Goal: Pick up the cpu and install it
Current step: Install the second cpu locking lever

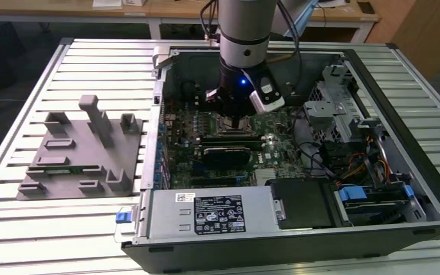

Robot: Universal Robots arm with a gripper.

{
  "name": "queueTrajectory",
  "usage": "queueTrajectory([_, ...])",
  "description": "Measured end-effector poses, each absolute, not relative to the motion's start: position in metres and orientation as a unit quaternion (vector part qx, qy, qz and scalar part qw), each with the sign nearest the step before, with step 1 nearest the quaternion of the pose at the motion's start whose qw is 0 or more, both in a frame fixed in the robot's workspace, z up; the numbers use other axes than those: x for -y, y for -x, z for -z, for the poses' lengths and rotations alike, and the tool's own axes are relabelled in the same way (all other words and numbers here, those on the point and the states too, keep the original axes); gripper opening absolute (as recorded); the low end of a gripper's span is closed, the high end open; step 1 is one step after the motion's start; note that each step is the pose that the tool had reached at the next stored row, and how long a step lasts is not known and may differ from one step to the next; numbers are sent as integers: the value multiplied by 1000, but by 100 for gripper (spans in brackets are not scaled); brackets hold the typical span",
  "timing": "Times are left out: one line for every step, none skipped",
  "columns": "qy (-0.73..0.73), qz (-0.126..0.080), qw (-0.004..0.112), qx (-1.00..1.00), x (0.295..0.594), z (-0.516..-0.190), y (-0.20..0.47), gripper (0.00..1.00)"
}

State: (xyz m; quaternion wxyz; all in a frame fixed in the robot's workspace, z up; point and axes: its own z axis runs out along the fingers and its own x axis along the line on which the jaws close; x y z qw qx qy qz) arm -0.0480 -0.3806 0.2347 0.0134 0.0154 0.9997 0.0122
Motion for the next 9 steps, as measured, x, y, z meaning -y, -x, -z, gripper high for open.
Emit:
queueTrajectory([-11, -12, 13, -1000, 381, -234, 49, 11])
queueTrajectory([-8, -12, 13, -1000, 381, -233, 49, 11])
queueTrajectory([-7, -12, 13, -1000, 381, -233, 50, 11])
queueTrajectory([-7, -12, 13, -1000, 381, -232, 51, 11])
queueTrajectory([-7, -12, 13, -1000, 381, -232, 51, 11])
queueTrajectory([-7, -12, 13, -1000, 381, -231, 52, 11])
queueTrajectory([-7, -12, 13, -1000, 381, -230, 53, 11])
queueTrajectory([-7, -12, 13, -1000, 381, -230, 54, 11])
queueTrajectory([-7, -12, 13, -1000, 381, -229, 55, 11])
